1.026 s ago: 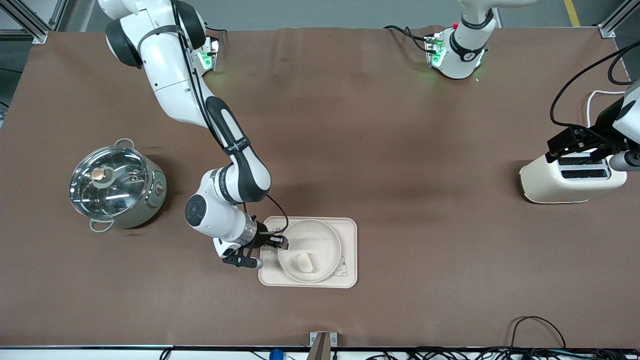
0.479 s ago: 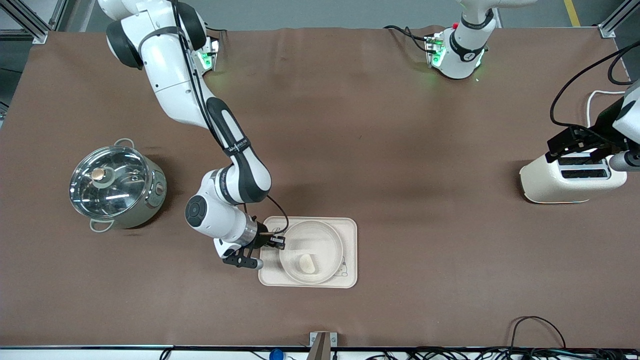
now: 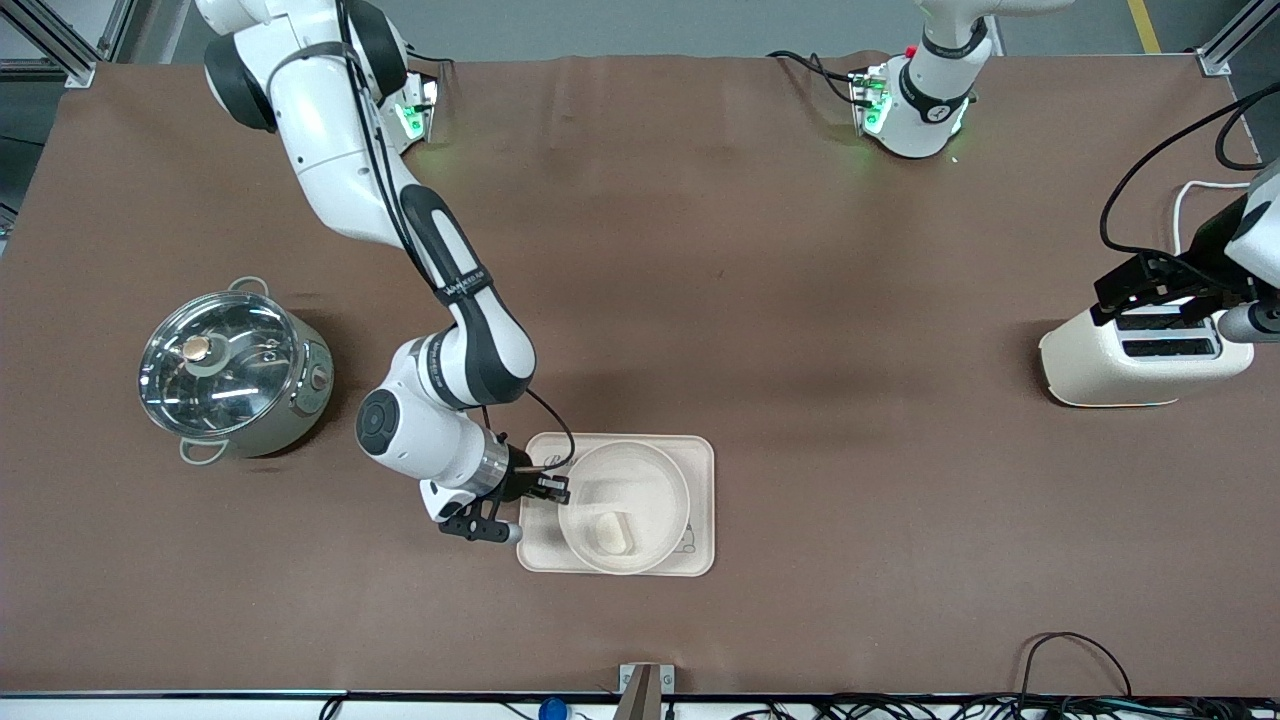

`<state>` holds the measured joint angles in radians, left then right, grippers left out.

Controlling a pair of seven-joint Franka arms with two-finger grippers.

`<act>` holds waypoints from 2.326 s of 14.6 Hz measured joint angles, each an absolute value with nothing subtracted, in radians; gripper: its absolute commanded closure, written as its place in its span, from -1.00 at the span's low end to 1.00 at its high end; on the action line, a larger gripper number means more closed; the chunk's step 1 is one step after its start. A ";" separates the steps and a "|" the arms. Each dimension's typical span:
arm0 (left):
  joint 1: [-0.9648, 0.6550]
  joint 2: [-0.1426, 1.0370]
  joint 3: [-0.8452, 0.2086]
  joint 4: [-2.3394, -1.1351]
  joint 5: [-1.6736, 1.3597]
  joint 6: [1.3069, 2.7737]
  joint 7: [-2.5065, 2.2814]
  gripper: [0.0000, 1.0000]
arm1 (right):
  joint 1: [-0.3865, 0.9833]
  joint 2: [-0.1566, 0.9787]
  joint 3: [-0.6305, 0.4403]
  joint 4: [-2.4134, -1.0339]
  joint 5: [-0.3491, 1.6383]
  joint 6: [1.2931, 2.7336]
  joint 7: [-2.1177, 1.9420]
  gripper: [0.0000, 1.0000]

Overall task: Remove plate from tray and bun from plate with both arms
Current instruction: 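Lift the plate off the tray and set it down beyond the tray, then withdraw the right gripper while the left gripper reaches the bun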

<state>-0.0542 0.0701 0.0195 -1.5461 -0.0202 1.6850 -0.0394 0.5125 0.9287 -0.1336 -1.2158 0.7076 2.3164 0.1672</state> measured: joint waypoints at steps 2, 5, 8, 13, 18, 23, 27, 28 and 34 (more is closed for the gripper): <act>-0.054 0.070 0.019 -1.546 -0.020 1.685 -0.039 -1.00 | 0.516 0.883 -0.133 -1.220 0.708 2.232 0.167 0.99; -0.054 0.070 0.019 -1.546 -0.020 1.685 -0.039 -1.00 | 0.541 0.794 -0.129 -1.300 0.704 2.199 0.167 0.99; -0.054 0.070 0.019 -1.546 -0.020 1.685 -0.039 -1.00 | 0.573 0.673 -0.129 -1.466 0.653 2.200 0.152 0.99; -0.054 0.071 0.019 -1.546 -0.020 1.685 -0.039 -1.00 | 0.642 0.520 -0.124 -1.775 0.616 2.342 0.099 0.99; -0.055 0.071 0.018 -1.547 -0.020 1.676 -0.040 -1.00 | 0.743 0.524 -0.118 -1.904 0.616 2.536 0.094 0.99; -0.057 0.072 -0.008 -1.547 -0.020 1.618 -0.040 -1.00 | 0.757 0.578 -0.118 -1.911 0.619 2.590 0.094 0.98; -0.056 0.072 -0.078 -1.564 -0.020 1.566 -0.141 -1.00 | 0.757 0.603 -0.118 -1.906 0.671 2.613 0.094 -0.99; -0.056 0.072 -0.109 -1.571 -0.020 1.570 -0.189 -1.00 | 0.757 0.605 -0.119 -1.905 0.677 2.613 0.095 -1.00; -0.092 0.163 -0.392 -1.639 -0.017 1.833 -0.642 -1.00 | 0.740 0.579 -0.142 -1.877 0.685 2.555 0.106 -1.00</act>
<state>-0.0921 0.1634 -0.3917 -1.6386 -0.0171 1.8333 -0.6421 0.7402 0.5793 -0.1421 -1.8772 0.6847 2.5550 0.1057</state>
